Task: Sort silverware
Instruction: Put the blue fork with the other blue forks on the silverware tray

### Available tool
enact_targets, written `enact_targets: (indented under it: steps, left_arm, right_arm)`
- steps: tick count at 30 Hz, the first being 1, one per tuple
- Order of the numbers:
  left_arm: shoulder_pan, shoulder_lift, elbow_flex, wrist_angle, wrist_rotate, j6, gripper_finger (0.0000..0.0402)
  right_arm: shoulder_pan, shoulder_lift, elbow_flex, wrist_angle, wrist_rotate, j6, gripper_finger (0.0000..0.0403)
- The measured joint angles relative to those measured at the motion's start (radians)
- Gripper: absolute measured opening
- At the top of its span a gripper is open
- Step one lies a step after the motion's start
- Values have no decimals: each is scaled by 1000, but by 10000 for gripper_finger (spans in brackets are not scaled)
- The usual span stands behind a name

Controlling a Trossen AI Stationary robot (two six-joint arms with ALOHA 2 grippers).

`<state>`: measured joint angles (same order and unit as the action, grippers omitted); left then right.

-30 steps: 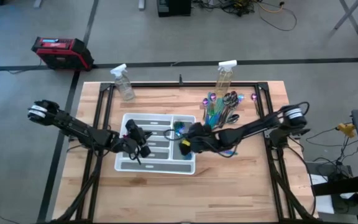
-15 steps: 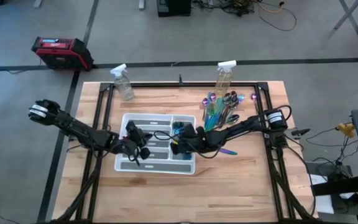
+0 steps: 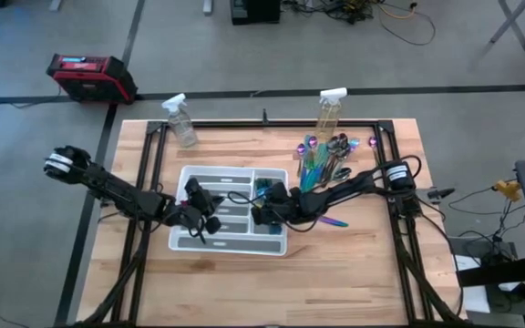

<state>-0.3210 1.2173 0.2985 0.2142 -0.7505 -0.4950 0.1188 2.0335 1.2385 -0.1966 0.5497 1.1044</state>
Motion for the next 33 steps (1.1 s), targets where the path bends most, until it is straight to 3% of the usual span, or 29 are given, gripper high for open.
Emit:
enact_targets:
  steps: [5, 10, 16, 19, 25, 29, 33]
  left_arm:
    - [-2, 2, 0, 10, 1, 2, 16]
    - [-2, -2, 0, 10, 0, 8, 16]
    - [-2, 0, 0, 8, 1, 11, 16]
    - [-2, -1, 0, 13, 1, 11, 16]
    - [-4, 0, 0, 19, 1, 11, 16]
    - [-3, 1, 0, 23, 1, 11, 16]
    - [-3, 1, 0, 27, 1, 11, 16]
  right_arm:
    - [-3, -5, 0, -7, 0, -37, 59]
    - [-4, -86, -1, -33, -3, -213, 94]
    - [-3, -267, 2, -277, 22, -337, 124]
    - [-7, -363, 1, -523, 88, -268, 130]
    - [-30, -512, -75, -982, 218, 44, 130]
    - [-83, -623, -223, -1011, 239, 170, 119]
    - [-188, -713, -400, -932, 239, 228, 106]
